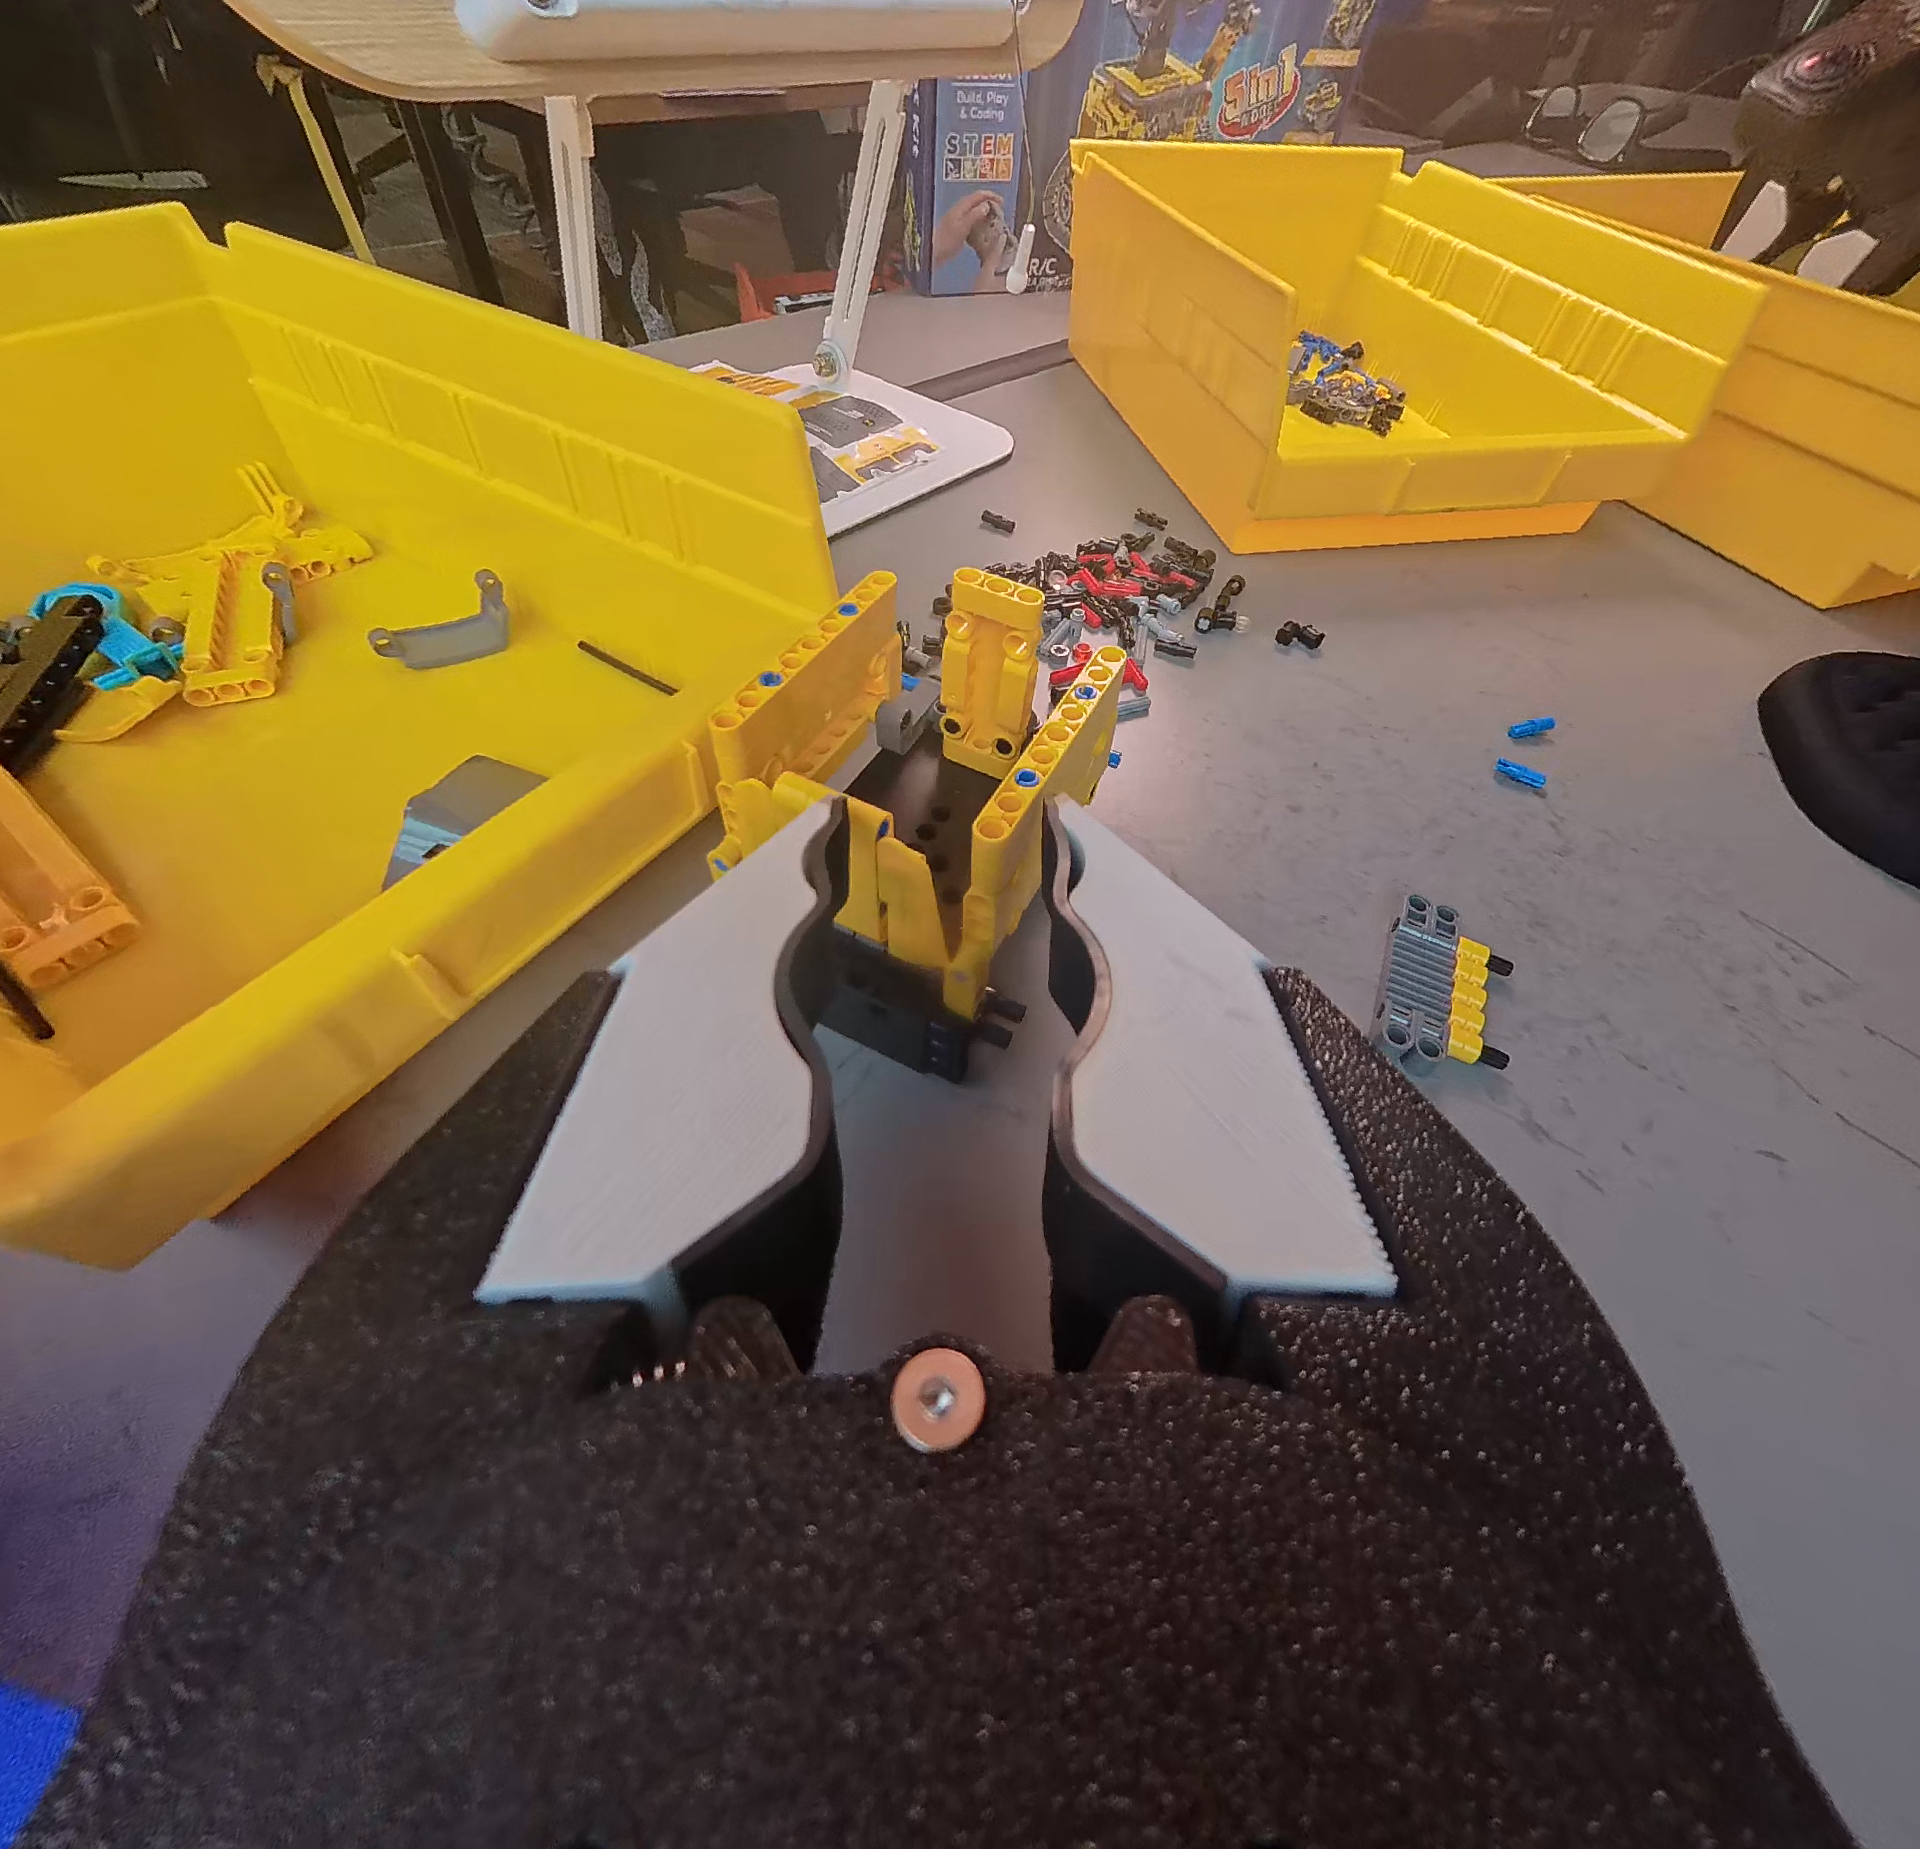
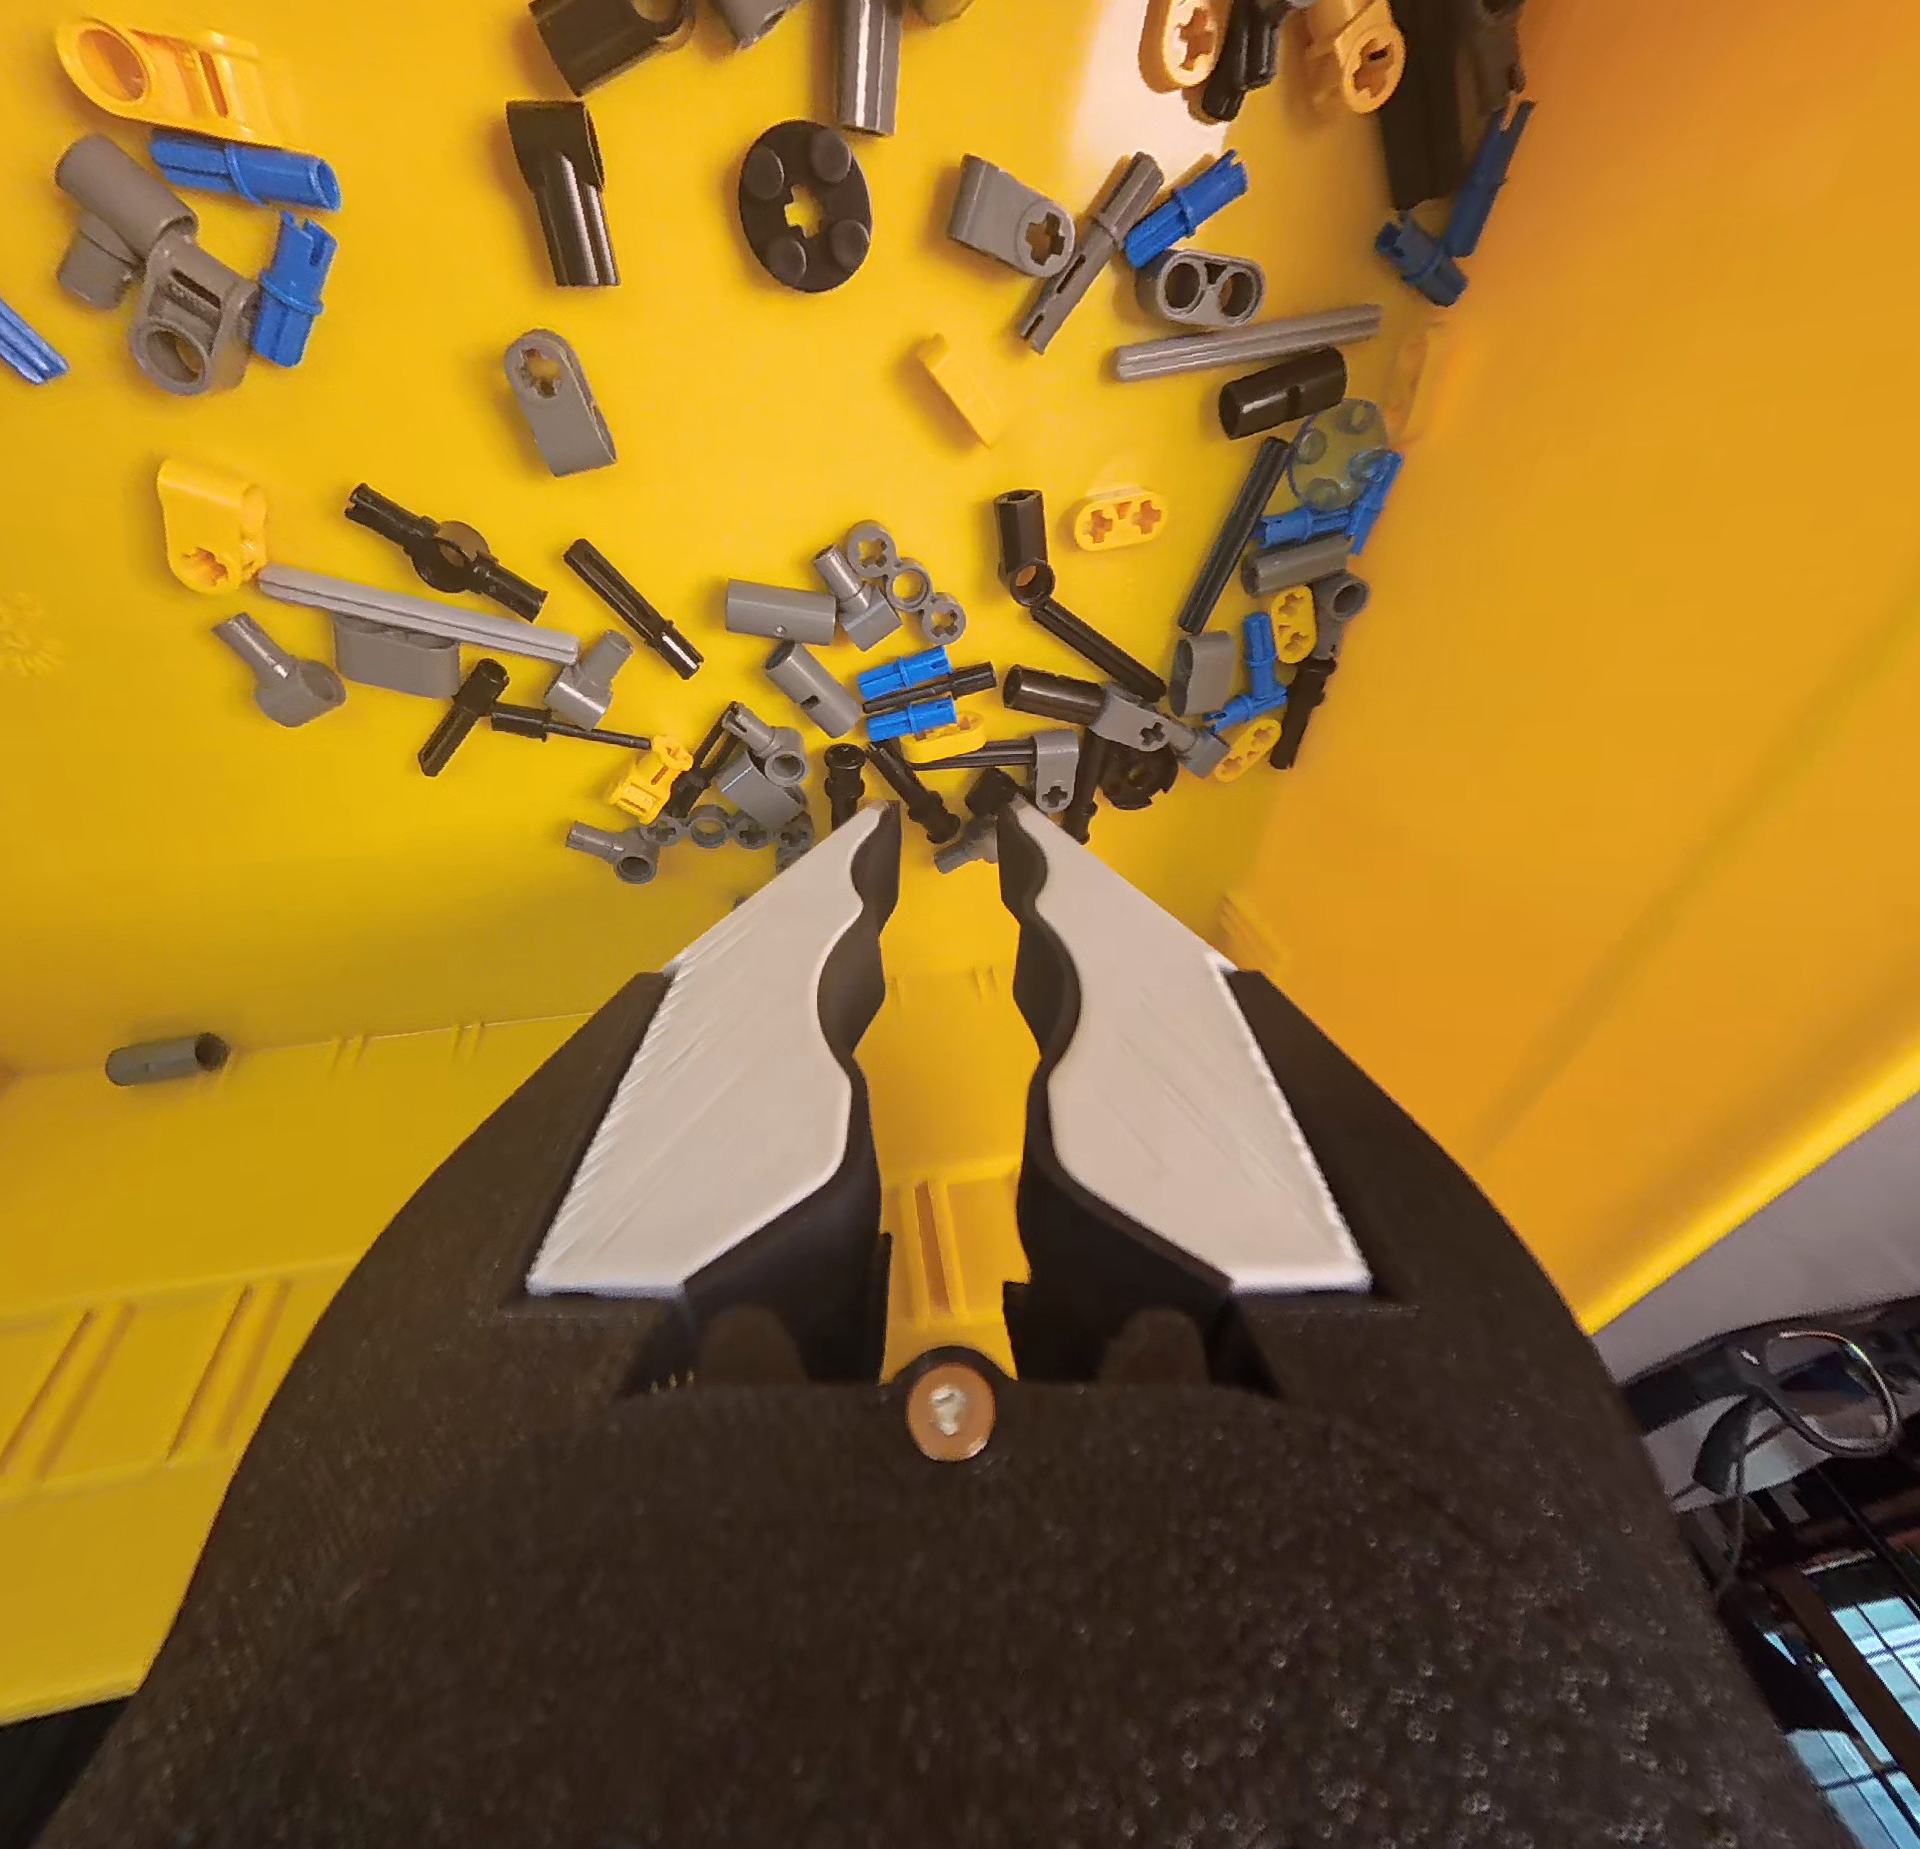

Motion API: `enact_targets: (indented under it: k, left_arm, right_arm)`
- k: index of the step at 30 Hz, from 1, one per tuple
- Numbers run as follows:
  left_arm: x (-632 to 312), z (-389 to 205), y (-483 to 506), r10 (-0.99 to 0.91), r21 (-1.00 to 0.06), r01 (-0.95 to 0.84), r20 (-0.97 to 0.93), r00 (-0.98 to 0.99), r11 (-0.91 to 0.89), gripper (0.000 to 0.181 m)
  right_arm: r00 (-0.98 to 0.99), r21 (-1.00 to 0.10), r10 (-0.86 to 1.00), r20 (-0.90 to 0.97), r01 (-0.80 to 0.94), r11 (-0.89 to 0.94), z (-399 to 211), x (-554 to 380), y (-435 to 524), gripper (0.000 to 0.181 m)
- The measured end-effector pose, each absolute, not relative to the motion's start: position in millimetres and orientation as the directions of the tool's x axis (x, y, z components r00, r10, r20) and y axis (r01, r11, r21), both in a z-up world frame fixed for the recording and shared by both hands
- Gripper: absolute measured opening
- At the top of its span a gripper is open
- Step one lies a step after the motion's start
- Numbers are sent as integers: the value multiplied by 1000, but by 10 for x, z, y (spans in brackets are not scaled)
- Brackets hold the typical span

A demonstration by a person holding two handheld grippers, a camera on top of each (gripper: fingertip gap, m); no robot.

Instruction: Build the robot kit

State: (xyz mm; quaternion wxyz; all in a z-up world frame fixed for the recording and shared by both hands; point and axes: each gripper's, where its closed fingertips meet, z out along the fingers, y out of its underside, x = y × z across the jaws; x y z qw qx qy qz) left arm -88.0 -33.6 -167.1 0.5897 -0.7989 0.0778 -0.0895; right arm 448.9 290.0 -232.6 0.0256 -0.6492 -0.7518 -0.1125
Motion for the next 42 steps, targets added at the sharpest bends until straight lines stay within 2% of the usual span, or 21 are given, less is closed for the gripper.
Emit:
enact_targets:
  k: [5, 14, 23, 30, 32, 36, 42]
  left_arm:
    - [-879, -1671, -336, -232, -956, -17, 54, 971, -293, 36]
    - [-869, -1672, -340, -237, -956, -23, 49, 970, -292, 38]
    - [-870, -1673, -339, -236, -956, -24, 48, 971, -292, 38]
    - [-870, -1672, -339, -237, -956, -23, 49, 970, -292, 37]
    - [-869, -1672, -338, -237, -956, -22, 50, 970, -292, 38]
    - [-868, -1672, -338, -238, -956, -20, 53, 970, -293, 38]
    - [-869, -1672, -337, -238, -956, -20, 53, 970, -293, 38]
  right_arm:
    - [-129, 126, 978, 167, 986, 108, -2323, 4469, 2920, 13]
    - [-227, 161, 951, 208, 967, 196, -2320, 4453, 2831, 15]
    - [-223, 162, 958, 179, 967, 195, -2321, 4508, 2749, 16]
    - [-215, 162, 950, 228, 970, 181, -2311, 4489, 2844, 42]
    - [-220, 154, 948, 231, 970, 187, -2298, 4473, 2837, 39]
    - [-207, 144, 958, 198, 973, 181, -2286, 4484, 2768, 24]
    - [-149, 132, 980, 135, 982, 131, -2352, 4518, 2723, 15]
